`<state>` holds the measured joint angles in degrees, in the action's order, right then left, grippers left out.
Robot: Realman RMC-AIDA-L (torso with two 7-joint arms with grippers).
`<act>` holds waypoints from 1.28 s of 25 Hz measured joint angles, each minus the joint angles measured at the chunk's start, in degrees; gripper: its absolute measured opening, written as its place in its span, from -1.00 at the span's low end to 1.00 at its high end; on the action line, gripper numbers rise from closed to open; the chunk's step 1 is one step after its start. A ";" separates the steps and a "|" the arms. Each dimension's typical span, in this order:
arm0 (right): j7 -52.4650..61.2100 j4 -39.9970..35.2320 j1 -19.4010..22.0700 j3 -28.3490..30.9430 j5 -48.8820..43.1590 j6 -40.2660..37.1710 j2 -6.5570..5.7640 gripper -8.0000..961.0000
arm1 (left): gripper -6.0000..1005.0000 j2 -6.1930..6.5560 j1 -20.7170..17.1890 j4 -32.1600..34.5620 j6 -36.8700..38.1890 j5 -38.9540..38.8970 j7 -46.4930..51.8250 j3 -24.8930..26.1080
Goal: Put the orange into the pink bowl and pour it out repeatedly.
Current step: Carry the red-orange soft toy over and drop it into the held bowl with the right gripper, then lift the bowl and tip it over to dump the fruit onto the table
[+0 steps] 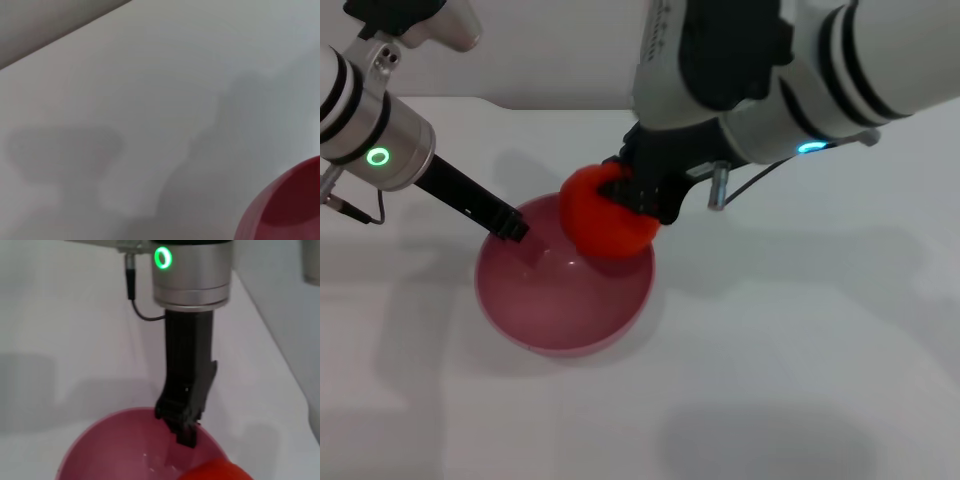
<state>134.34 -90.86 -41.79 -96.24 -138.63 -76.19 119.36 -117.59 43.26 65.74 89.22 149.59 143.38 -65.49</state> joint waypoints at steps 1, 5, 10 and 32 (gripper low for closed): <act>-0.01 0.20 -0.17 -0.36 0.02 0.08 0.00 -0.66 | -0.91 0.00 -0.02 0.00 0.00 -0.01 -0.06 0.00; -0.09 0.46 -0.45 -1.04 0.07 0.61 0.00 -0.65 | -0.91 -0.05 -0.26 0.00 -0.02 -0.07 -0.33 0.00; -1.30 0.07 -0.16 -1.08 0.10 0.84 0.00 -0.53 | -0.91 -0.07 -0.64 0.01 -0.12 -0.24 -0.43 -0.05; -3.94 -2.91 11.55 8.25 3.71 20.02 0.53 -0.02 | -0.91 -0.04 -1.07 -0.09 -2.35 -0.28 -0.95 -0.73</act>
<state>130.40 -93.77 -30.24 -87.99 -134.92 -56.18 119.88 -117.63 42.18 65.65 86.87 149.31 142.43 -66.23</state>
